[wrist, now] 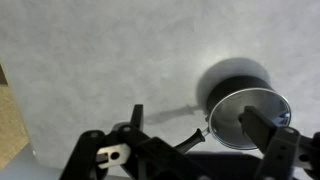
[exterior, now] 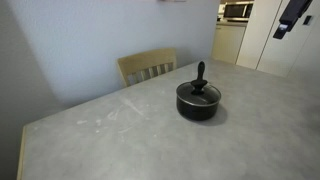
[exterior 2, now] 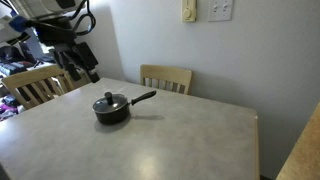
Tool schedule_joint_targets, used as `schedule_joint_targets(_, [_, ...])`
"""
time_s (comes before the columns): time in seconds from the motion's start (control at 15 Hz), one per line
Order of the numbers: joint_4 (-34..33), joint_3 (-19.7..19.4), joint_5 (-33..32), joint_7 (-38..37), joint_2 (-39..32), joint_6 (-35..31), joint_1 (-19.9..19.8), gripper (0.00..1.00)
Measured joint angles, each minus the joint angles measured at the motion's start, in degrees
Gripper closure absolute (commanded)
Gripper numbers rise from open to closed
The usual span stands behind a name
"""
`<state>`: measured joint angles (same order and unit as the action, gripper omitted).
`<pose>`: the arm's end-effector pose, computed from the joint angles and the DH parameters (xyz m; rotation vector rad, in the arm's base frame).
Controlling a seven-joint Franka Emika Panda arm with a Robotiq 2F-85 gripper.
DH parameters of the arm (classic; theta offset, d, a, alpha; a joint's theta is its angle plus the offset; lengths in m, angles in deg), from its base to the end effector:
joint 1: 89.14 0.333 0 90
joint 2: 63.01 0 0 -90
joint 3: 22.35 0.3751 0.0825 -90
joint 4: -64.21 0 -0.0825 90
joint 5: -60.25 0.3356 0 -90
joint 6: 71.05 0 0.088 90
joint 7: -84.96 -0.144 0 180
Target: Remove the lid from the pot and put it on the table.
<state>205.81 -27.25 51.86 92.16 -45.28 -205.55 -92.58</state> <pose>0.3970 -0.0663 0.4713 3.0169 0.1128 0.2604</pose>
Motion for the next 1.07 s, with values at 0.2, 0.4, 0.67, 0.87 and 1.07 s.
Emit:
schedule_joint_targets(0.2, [0.0, 0.0, 0.1, 0.0, 0.0, 0.0, 0.0, 0.00])
schedule_joint_targets(0.4, [0.0, 0.0, 0.5, 0.1, -0.1, -1.3, 0.3, 0.00])
schedule_joint_targets(0.67, [0.0, 0.0, 2.3, 1.1, -0.9, -5.9, 0.9, 0.00])
schedule_joint_targets(0.87, [-0.6, 0.0, 5.1, 3.1, -2.8, -9.9, 1.8, 0.00])
schedule_joint_targets(1.07, [-2.1, 0.0, 8.7, 5.7, -5.8, -14.0, 3.0, 0.00])
